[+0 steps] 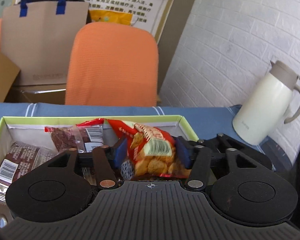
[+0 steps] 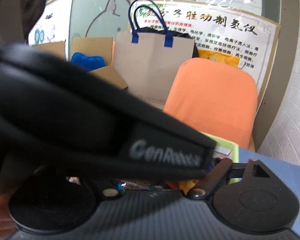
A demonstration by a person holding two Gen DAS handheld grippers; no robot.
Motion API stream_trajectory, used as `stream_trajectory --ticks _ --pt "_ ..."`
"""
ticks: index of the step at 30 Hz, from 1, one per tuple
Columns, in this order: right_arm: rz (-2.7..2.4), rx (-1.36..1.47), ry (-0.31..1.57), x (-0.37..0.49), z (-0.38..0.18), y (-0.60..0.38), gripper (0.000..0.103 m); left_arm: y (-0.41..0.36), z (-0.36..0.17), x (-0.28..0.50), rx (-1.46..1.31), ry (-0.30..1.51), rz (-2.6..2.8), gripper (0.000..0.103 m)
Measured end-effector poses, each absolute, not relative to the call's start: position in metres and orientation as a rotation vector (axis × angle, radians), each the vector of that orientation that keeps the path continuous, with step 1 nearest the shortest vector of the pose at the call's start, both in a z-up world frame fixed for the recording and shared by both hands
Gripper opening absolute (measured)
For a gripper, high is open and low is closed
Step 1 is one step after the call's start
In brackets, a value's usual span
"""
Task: Organize snacks
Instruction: 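Lower the red peanut bag into the green box and open the left tool, then grasp the biscuit pack with green band using the left tool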
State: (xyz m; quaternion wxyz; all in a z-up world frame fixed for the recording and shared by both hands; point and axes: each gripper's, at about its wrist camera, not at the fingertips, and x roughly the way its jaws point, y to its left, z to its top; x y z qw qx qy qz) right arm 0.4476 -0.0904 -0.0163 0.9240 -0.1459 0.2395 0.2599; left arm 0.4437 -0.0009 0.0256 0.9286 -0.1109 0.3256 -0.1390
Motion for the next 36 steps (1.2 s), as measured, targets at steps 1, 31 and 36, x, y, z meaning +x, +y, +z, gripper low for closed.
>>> stream_trajectory --ticks 1,31,36 --pt "0.526 -0.316 0.486 0.449 -0.015 -0.090 0.093 0.000 0.024 0.443 -0.235 0.664 -0.285 0.044" --pt "0.716 -0.427 0.318 0.272 0.019 -0.076 0.093 0.177 0.033 0.241 -0.401 0.490 -0.144 0.081" --pt "0.798 -0.510 0.508 0.274 -0.033 -0.026 0.093 0.180 -0.017 0.271 -0.484 0.687 -0.204 0.074"
